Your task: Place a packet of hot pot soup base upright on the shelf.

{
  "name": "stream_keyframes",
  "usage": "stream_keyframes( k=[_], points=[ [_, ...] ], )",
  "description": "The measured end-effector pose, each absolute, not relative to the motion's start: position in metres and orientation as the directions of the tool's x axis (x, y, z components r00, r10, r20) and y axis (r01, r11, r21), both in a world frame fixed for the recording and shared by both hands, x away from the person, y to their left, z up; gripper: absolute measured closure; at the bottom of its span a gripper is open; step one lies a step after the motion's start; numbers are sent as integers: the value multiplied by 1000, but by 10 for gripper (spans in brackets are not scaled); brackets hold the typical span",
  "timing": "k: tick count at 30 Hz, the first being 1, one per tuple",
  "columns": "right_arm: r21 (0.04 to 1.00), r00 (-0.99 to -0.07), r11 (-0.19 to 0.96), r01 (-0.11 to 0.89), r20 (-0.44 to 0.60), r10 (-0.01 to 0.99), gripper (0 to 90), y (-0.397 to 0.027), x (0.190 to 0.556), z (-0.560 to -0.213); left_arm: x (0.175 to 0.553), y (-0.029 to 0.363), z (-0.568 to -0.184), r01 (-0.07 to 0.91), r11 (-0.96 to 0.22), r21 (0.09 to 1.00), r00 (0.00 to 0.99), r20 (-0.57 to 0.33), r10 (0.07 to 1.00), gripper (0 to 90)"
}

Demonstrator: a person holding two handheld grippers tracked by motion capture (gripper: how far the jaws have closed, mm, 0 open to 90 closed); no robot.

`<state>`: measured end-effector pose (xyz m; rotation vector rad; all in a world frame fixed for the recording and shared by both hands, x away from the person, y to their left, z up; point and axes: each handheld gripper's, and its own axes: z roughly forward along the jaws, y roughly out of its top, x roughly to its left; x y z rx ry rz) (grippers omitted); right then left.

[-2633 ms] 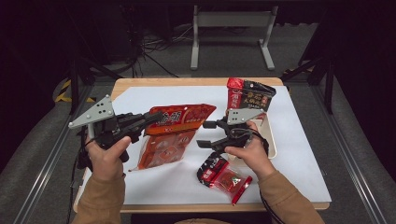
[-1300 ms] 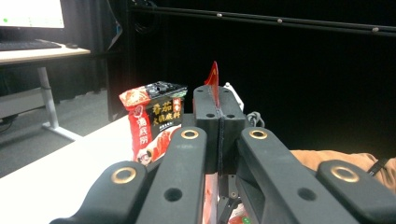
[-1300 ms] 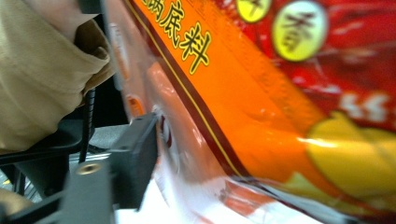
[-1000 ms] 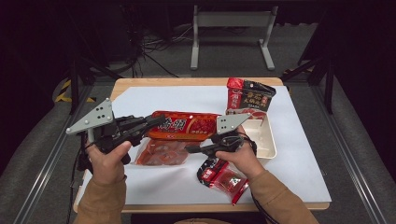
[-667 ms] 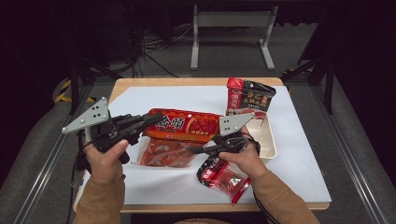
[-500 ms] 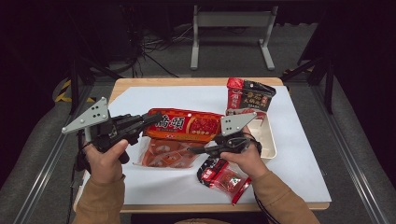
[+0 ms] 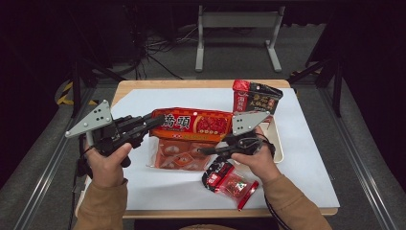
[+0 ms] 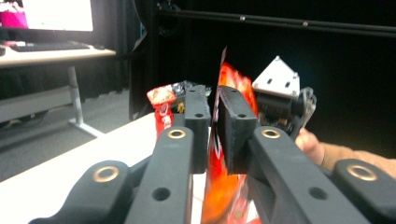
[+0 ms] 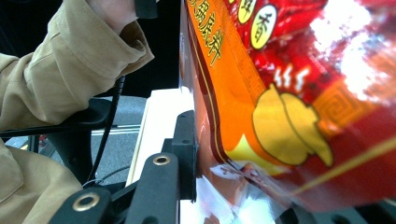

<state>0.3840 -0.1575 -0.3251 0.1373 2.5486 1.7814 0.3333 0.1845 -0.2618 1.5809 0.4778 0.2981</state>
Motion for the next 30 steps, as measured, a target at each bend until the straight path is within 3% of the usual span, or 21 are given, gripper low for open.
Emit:
stream_keyframes(
  k=[3, 13, 30],
  points=[
    [937, -994, 343, 67, 32, 107, 703, -164, 385, -319, 337, 189, -265, 147, -21, 989, 873, -120, 472, 770],
    [924, -982, 369, 96, 29, 185, 703, -184, 387, -299, 346, 202, -278, 136, -91, 987, 849, -68, 524, 670],
    [915, -954, 377, 146, 29, 299, 702, -215, 390, -259, 369, 231, -331, 208, -107, 972, 770, -95, 631, 562]
  ],
)
